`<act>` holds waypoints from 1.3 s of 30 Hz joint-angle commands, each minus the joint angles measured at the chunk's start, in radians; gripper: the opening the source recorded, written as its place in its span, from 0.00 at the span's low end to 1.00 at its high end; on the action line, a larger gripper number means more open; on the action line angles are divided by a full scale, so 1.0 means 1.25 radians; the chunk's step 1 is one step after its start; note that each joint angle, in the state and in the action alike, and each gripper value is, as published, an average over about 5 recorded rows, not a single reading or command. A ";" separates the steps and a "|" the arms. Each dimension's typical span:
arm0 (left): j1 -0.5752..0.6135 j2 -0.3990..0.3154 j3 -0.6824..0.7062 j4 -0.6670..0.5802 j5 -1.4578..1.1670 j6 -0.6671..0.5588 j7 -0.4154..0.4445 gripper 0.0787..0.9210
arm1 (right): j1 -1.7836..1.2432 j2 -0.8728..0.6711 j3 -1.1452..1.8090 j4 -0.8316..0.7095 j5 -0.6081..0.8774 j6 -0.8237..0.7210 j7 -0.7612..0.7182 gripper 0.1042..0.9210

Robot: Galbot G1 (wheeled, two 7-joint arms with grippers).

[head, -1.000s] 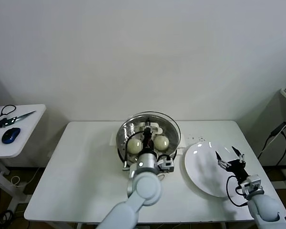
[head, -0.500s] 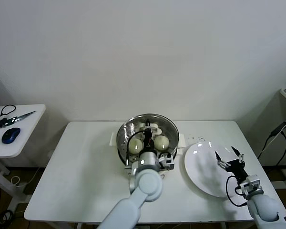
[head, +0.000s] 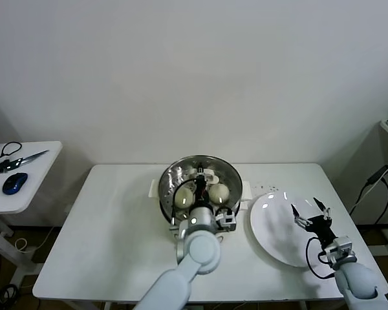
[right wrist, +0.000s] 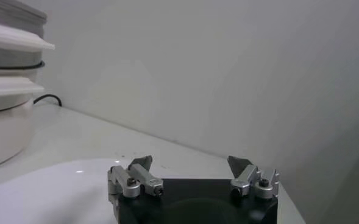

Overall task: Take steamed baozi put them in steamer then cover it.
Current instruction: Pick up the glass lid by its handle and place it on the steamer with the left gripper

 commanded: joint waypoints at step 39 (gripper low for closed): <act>0.036 0.118 0.014 -0.159 -0.059 0.039 0.003 0.37 | 0.000 0.002 0.001 0.021 -0.001 -0.042 -0.009 0.88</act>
